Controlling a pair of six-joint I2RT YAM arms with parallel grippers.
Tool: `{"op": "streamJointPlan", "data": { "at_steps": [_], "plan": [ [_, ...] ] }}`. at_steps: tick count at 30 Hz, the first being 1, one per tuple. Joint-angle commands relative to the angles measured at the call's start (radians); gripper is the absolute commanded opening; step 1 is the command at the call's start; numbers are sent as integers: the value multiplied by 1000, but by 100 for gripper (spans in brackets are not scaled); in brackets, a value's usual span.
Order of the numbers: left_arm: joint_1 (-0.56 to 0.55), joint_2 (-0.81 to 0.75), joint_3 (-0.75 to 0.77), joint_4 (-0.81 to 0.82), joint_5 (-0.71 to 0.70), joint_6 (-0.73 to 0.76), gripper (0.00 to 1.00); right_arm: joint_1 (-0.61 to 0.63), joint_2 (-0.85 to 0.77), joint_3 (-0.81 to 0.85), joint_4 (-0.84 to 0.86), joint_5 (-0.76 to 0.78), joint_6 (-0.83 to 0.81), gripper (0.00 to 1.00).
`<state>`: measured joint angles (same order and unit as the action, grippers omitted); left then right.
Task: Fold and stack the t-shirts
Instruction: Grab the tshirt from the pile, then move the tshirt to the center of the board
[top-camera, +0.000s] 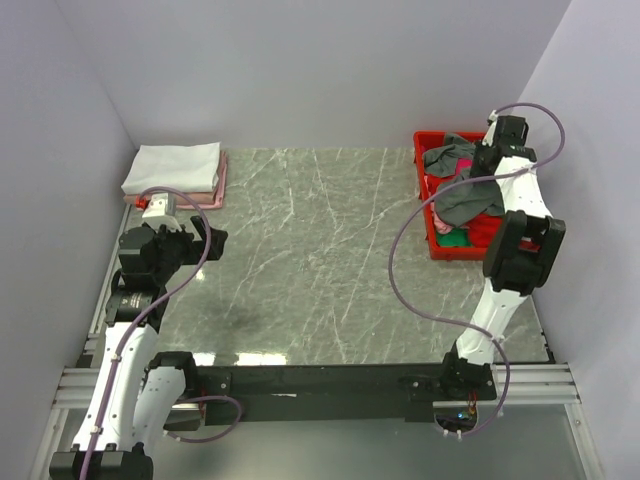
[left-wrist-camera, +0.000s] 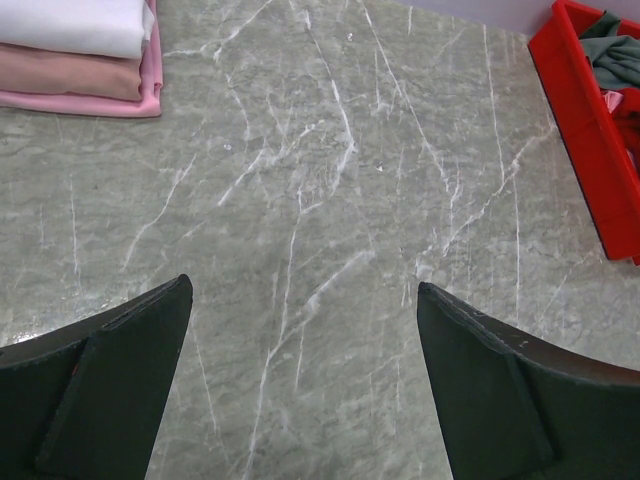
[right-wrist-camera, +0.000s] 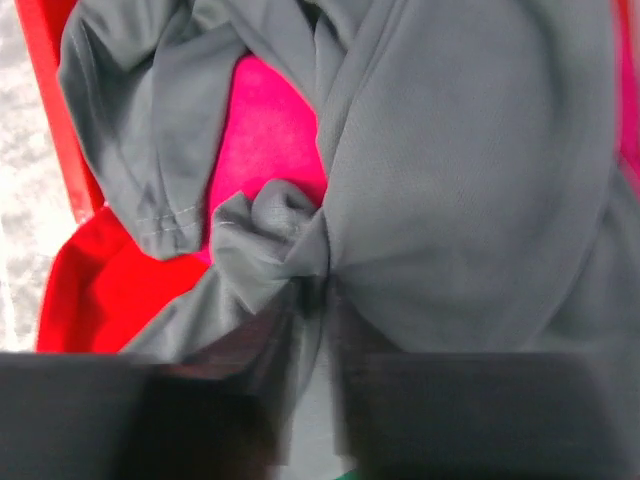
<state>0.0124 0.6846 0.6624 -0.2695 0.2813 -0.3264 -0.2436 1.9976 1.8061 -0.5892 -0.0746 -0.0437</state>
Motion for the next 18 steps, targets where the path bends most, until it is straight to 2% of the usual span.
{"op": "streamJointPlan", "data": {
  "at_steps": [1,2,3,5,8,10,14,15,18],
  "plan": [
    [0,-3,42,12,-13,16,99,30,-121,-14,53,16,-21,13],
    [-2,-3,43,13,-16,15,99,46,-176,-115,90,25,-34,9],
    [0,-5,43,13,-17,15,99,91,-233,-163,121,44,-53,1],
    [-2,-5,42,15,-21,15,99,133,-397,-271,179,58,-74,0],
    [0,-10,43,16,-17,16,99,205,-569,-300,169,24,-74,0],
    [1,-14,43,19,-17,16,99,239,-649,-271,126,-7,-84,0],
    [0,-30,42,19,-34,15,99,305,-701,-51,-6,-216,-114,0],
    [1,-36,42,19,-37,13,99,319,-704,-10,-36,-332,-128,0],
    [0,-51,39,21,-51,13,99,417,-720,107,-102,-418,-145,0]
  ]
}}
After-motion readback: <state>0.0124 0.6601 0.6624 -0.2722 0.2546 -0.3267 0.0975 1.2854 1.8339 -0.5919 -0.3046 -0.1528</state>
